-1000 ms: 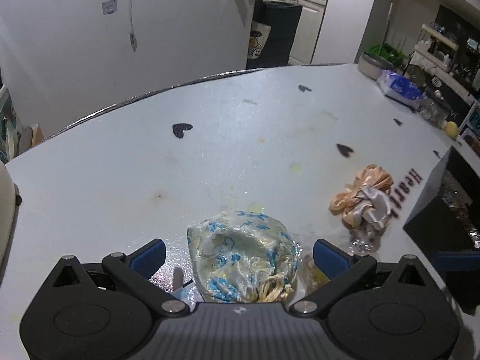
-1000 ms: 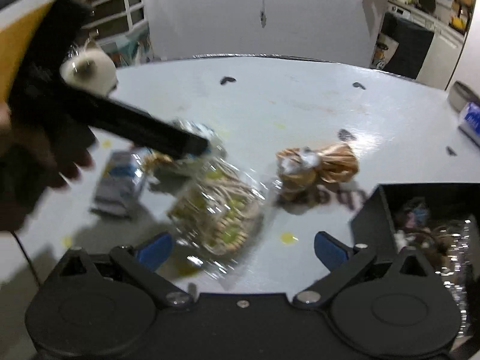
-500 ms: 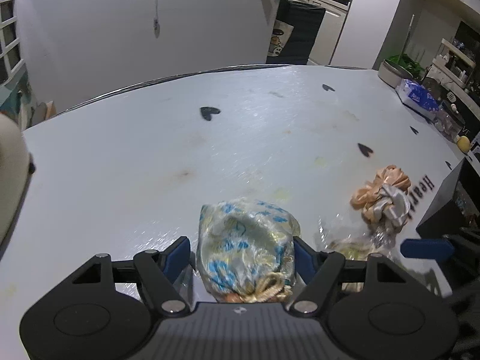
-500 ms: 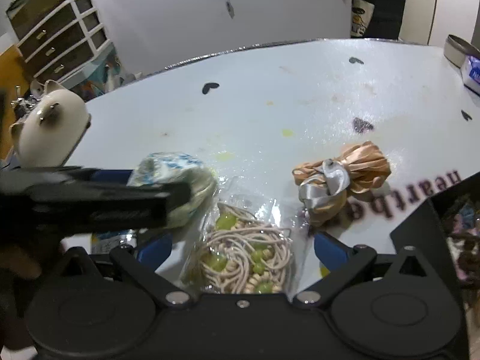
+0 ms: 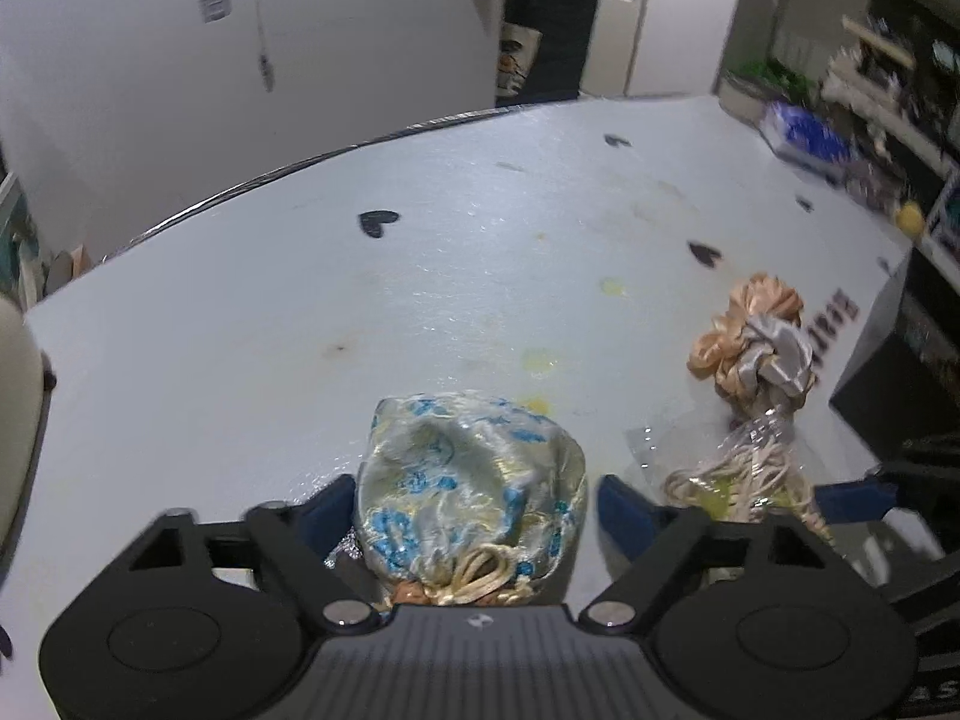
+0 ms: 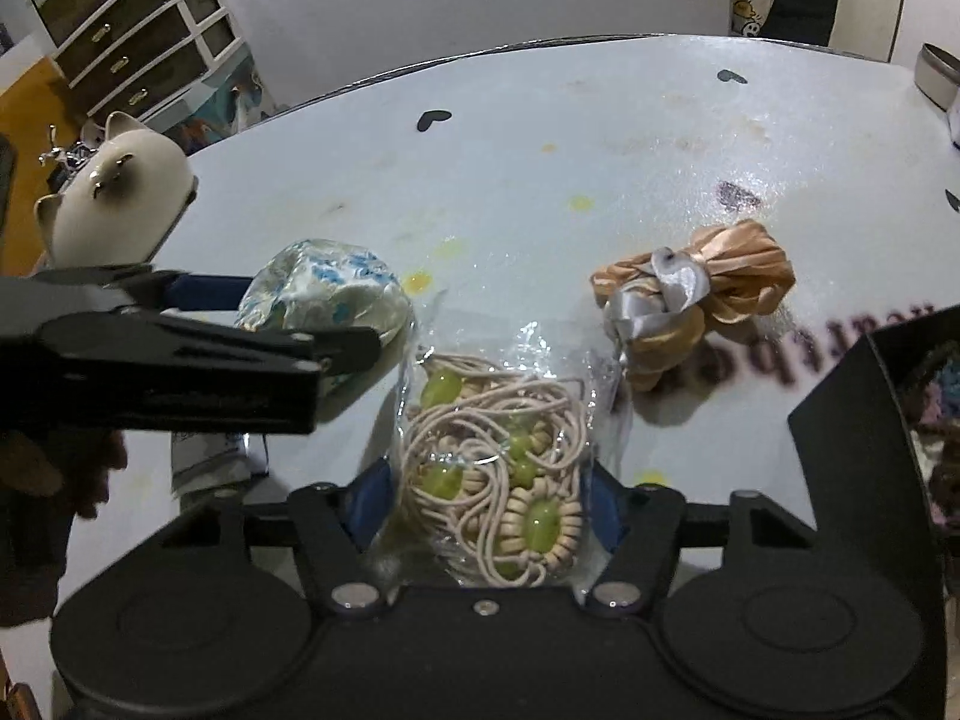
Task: Organize soft objects
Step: 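Grasp the blue-floral satin pouch with left tool while right tool grasps the beaded-cord bag, then carry the satin pouch and beaded-cord bag over the black box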
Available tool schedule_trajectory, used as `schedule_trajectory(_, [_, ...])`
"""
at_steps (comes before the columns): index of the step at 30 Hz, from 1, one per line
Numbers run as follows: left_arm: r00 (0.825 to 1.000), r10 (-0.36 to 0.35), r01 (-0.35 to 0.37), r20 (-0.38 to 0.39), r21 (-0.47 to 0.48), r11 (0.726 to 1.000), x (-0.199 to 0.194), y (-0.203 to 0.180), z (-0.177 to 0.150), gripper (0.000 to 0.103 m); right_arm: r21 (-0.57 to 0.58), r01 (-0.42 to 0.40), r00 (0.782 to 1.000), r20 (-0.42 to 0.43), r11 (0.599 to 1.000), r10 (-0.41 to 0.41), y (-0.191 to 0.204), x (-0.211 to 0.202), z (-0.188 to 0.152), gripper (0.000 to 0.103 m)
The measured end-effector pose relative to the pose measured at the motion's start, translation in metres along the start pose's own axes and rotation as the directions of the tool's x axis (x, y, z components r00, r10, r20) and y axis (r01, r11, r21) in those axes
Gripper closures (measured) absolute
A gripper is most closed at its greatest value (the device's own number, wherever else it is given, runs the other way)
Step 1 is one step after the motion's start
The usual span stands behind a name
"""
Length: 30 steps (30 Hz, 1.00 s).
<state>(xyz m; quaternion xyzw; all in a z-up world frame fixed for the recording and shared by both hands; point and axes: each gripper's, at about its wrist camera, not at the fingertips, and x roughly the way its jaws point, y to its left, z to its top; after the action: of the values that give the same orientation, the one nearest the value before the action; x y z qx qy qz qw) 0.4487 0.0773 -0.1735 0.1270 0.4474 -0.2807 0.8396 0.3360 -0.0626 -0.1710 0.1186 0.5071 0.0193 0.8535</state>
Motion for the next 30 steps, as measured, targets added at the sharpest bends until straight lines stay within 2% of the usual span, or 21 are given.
schedule_trajectory(3, [0.999, 0.033, -0.032, -0.012, 0.049, 0.998, 0.003, -0.007, 0.001, 0.034, -0.008, -0.009, 1.0, 0.001, 1.0, 0.009, -0.002, -0.005, -0.003, 0.04])
schedule_trajectory(8, [1.0, 0.03, -0.03, -0.007, 0.025, 0.999, -0.004, -0.006, -0.001, 0.041, -0.03, -0.03, 0.999, 0.029, 0.999, 0.031, -0.004, -0.016, -0.009, 0.042])
schedule_trajectory(12, [0.999, 0.025, -0.024, 0.023, -0.027, 0.999, -0.02, -0.006, -0.007, 0.041, -0.052, -0.068, 0.994, 0.088, 0.996, 0.072, -0.004, -0.031, -0.01, 0.043])
schedule_trajectory(16, [0.997, 0.028, -0.02, 0.069, -0.109, 0.994, -0.044, -0.005, -0.014, 0.041, -0.089, -0.056, 0.989, 0.133, 0.994, 0.067, 0.0, -0.046, -0.01, 0.043])
schedule_trajectory(20, [0.993, 0.047, -0.023, 0.111, -0.206, 0.978, -0.07, -0.004, -0.025, 0.041, -0.104, -0.09, 0.983, 0.151, 0.99, 0.105, -0.001, -0.06, -0.011, 0.043])
schedule_trajectory(24, [0.988, 0.068, -0.027, 0.136, -0.281, 0.959, -0.093, -0.007, -0.037, 0.041, -0.146, -0.083, 0.979, 0.172, 0.986, 0.108, 0.002, -0.078, -0.017, 0.043])
schedule_trajectory(30, [0.982, 0.089, -0.031, 0.168, -0.321, 0.946, -0.125, -0.023, -0.051, 0.041, -0.18, -0.103, 0.97, 0.202, 0.978, 0.139, -0.004, -0.107, -0.027, 0.043])
